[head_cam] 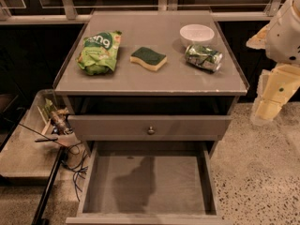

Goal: Place sponge into middle drawer

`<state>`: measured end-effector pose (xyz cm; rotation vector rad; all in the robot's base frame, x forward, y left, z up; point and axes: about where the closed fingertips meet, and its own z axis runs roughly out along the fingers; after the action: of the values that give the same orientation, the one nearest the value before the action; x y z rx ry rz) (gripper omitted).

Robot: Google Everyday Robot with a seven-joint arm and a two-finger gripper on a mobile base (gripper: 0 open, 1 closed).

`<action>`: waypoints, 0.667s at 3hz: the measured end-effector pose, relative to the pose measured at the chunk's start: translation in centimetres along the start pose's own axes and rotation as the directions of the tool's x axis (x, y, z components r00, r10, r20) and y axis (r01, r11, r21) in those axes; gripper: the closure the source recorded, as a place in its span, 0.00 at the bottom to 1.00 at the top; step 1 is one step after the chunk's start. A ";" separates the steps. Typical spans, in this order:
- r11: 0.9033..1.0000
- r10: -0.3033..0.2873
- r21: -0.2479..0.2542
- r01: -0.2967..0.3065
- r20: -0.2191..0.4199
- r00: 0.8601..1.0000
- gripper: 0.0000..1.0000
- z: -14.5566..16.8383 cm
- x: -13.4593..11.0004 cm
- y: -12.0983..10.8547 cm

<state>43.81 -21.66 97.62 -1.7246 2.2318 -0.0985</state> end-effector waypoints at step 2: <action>0.999 -0.020 0.026 0.019 0.018 1.000 0.00 -0.3 -0.8 -0.4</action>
Offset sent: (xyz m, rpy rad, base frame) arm 0.0112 0.0131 0.0076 0.0123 -0.0526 0.0424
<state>44.30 -21.04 98.19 -1.7275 2.1916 -0.1153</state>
